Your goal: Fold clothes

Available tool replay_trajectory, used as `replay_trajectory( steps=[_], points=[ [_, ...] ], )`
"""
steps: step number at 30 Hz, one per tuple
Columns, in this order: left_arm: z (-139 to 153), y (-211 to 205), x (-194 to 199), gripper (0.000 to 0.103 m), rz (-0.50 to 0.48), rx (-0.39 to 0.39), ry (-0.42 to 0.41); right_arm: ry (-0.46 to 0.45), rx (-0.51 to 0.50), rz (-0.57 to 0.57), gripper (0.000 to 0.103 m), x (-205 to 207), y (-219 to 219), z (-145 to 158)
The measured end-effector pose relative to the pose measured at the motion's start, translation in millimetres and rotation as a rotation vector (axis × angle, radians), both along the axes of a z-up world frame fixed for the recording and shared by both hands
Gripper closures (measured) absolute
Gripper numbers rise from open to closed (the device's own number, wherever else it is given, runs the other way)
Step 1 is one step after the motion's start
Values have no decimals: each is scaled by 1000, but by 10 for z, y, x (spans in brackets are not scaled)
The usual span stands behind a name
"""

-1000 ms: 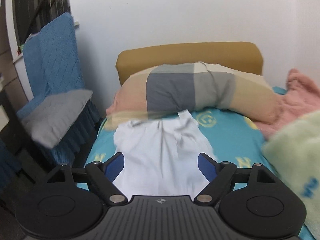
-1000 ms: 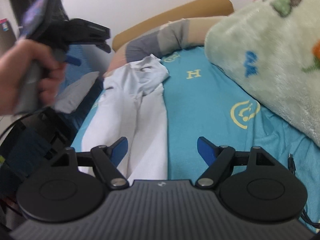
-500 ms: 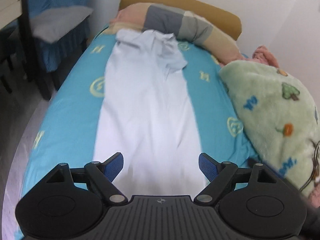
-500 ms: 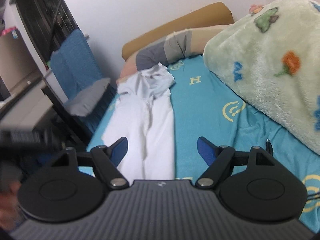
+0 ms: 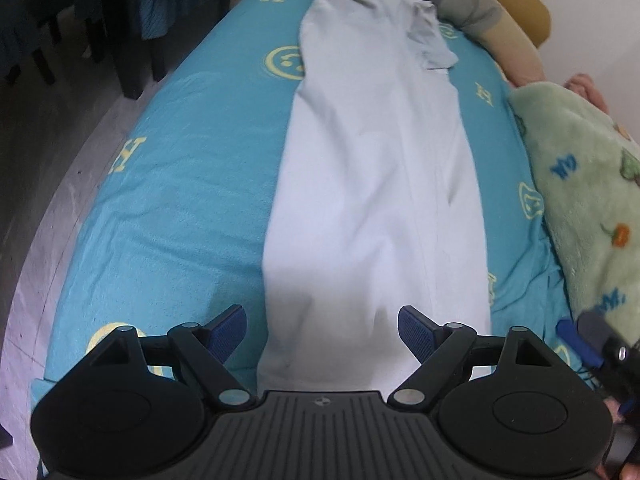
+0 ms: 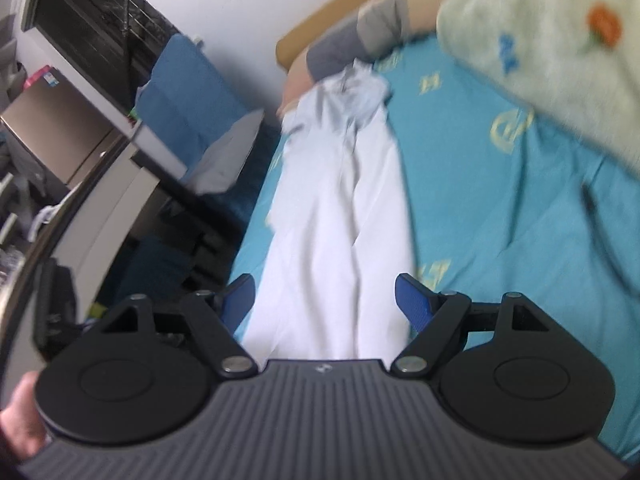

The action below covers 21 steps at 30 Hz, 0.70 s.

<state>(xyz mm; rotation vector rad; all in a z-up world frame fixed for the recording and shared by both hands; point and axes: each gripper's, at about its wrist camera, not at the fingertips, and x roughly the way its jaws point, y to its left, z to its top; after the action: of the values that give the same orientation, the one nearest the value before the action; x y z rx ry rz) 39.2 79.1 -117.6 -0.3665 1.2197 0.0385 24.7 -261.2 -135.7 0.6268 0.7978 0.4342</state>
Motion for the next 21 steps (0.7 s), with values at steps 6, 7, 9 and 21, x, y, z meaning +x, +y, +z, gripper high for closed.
replay_trajectory(
  steps=[6,7,9,21],
  points=[
    [-247,162,83,16,89,-38,89,148,44,28,24,49,34,-291],
    [-273,191,86,16,101,-46,98,164,39,25,24,55,34,-323],
    [-310,207,115,16,120,-56,104,195,30,19,24,68,35,-387],
    [-470,51,158,28,64,-101,136,289,-36,13,24,94,89,-603]
  ],
)
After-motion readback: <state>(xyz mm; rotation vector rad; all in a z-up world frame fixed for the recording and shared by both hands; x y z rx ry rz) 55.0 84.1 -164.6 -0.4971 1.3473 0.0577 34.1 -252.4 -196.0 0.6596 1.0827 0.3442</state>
